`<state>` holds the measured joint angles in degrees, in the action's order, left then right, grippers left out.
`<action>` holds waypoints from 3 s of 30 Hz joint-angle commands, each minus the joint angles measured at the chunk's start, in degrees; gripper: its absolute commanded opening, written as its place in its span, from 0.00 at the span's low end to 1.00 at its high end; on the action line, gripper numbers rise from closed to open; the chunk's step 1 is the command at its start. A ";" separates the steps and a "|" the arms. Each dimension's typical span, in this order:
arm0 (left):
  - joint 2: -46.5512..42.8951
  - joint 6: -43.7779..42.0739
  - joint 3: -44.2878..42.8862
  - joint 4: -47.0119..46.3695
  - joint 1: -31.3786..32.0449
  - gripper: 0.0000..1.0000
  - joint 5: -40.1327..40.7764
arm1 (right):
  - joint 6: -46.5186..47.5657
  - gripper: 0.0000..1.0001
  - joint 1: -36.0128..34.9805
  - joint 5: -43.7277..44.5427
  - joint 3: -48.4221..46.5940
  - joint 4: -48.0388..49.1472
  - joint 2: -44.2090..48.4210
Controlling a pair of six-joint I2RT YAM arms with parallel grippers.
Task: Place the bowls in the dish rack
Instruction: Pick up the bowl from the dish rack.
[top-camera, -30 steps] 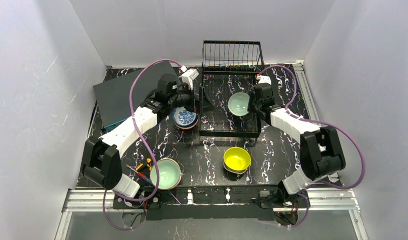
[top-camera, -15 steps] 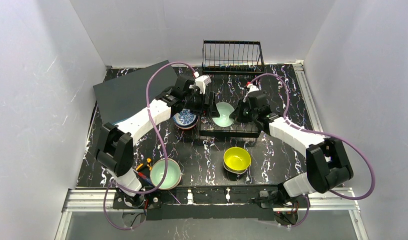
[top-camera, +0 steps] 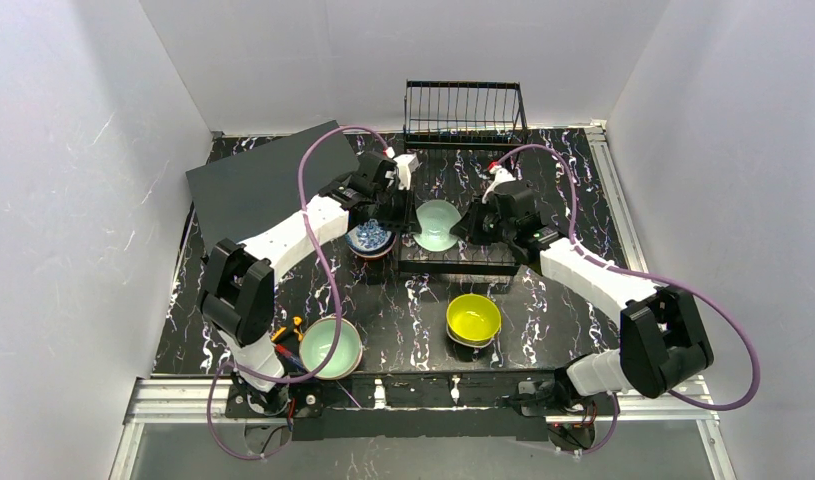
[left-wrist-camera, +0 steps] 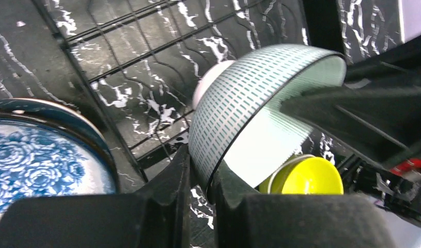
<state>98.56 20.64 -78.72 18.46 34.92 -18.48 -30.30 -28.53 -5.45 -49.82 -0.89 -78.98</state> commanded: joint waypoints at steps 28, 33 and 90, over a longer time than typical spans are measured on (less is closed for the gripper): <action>-18.45 -5.82 10.10 -14.63 -0.28 0.00 -9.85 | -7.34 0.99 1.88 -18.59 5.40 17.32 14.17; -19.28 -5.49 10.79 -16.17 -0.28 0.00 -11.67 | -13.60 0.98 1.87 -25.66 8.23 26.99 12.27; -15.47 -6.32 8.05 -10.69 -0.38 0.00 -5.87 | -20.19 0.01 1.78 -44.60 6.80 40.02 13.27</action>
<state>82.70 14.48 -69.78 7.33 34.94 -27.05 -49.82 -24.82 -42.19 -39.88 28.86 -67.88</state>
